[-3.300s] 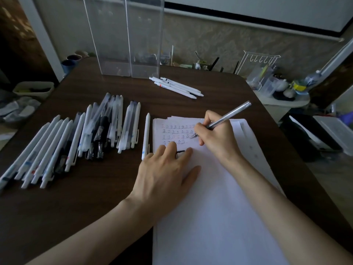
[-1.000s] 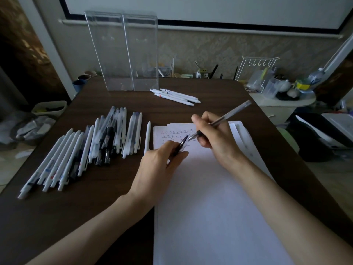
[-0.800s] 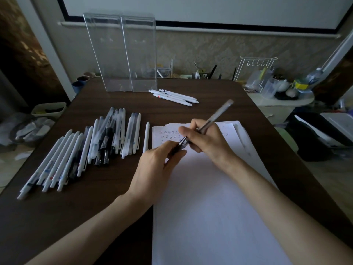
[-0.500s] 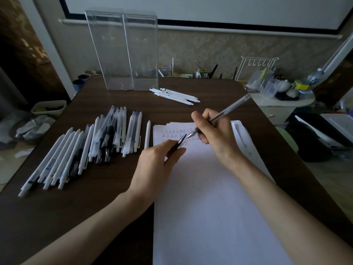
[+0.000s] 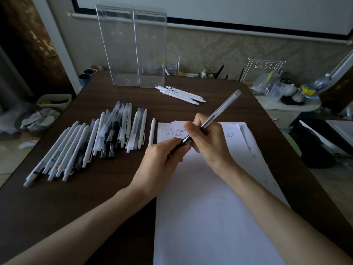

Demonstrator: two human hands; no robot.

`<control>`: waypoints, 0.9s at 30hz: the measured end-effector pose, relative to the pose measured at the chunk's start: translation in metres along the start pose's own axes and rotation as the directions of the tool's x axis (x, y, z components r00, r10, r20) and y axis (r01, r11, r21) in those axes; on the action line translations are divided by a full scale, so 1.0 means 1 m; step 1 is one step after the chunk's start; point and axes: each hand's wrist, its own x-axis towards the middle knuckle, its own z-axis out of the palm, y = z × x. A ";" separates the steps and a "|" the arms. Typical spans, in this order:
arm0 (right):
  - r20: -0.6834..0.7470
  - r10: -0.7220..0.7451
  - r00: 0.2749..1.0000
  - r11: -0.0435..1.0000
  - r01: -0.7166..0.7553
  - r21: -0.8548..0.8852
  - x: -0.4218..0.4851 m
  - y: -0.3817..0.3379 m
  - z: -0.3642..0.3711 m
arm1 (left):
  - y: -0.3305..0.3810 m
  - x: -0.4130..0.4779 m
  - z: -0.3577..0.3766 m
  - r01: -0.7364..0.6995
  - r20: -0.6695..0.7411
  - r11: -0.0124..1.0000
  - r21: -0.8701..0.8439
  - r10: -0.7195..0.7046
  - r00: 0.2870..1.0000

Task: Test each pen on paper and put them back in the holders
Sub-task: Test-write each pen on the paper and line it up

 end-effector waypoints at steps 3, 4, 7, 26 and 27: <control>0.023 0.039 0.999 0.999 -0.039 -0.012 0.001 -0.002 -0.005 | -0.001 0.001 0.000 0.059 -0.026 0.998 -0.012 -0.059 0.998; 0.010 0.051 0.999 0.998 -0.051 0.021 0.001 -0.003 -0.008 | -0.003 0.001 0.000 0.088 -0.035 0.996 -0.018 -0.088 0.995; -0.048 0.040 0.998 0.996 -0.035 0.088 0.001 0.000 -0.013 | -0.004 0.002 0.000 0.134 -0.039 0.990 -0.031 -0.136 0.990; 0.100 -0.148 0.984 0.944 0.170 -0.283 0.045 0.006 0.019 | -0.033 0.006 -0.067 0.267 -0.252 0.732 0.626 -0.134 0.958; 0.143 -0.200 0.969 0.902 0.239 -0.361 0.048 0.010 0.022 | -0.038 0.001 -0.075 0.271 -0.242 0.709 0.651 -0.144 0.959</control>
